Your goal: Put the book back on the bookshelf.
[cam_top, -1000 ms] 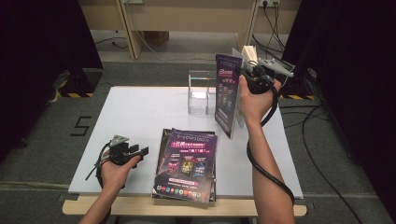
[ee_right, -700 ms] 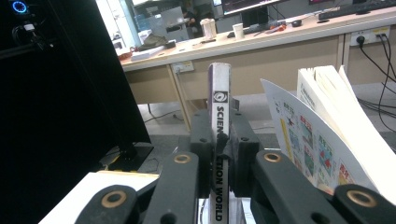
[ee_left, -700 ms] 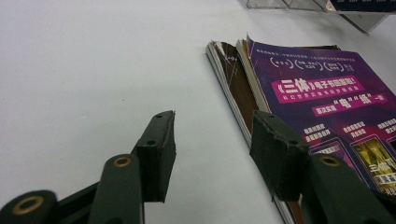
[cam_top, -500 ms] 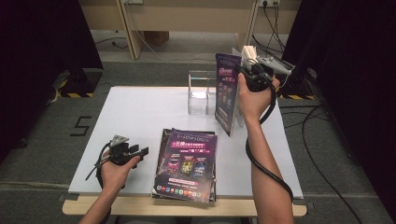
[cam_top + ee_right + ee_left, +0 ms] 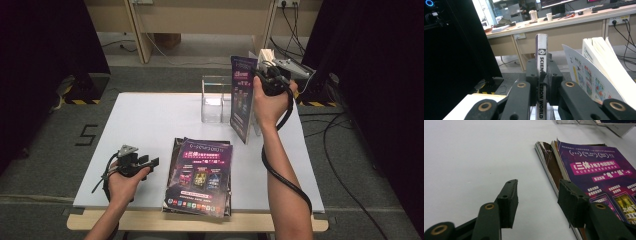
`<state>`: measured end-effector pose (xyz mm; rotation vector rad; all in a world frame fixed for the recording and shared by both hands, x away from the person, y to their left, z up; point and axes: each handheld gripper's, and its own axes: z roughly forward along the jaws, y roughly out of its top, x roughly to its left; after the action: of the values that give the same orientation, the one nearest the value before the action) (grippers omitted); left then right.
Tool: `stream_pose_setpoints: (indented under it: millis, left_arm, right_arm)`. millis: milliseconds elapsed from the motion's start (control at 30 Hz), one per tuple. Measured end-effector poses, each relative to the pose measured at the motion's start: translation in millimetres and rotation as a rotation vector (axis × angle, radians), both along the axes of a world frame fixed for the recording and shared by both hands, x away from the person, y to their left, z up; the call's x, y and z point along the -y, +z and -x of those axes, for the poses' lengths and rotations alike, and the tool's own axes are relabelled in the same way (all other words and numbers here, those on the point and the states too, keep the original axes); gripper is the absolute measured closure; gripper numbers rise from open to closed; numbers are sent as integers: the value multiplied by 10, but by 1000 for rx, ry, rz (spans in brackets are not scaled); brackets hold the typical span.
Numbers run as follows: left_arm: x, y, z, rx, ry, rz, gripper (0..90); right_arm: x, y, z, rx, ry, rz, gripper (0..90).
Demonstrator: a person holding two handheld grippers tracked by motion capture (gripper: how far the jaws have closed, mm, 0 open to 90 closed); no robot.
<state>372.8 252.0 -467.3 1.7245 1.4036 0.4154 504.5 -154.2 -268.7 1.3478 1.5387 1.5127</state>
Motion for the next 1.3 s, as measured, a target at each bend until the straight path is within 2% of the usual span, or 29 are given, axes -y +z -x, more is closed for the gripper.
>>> stream_pose_setpoints:
  millis: [967, 1300]
  left_arm:
    - [-2, -26, -7, -7, -3, 2, 496]
    - [-6, -12, -16, -2, -2, 2, 497]
  right_arm:
    - [-61, 7, -181, 2, -26, 7, 831]
    - [-63, 2, -233, -4, -33, -6, 831]
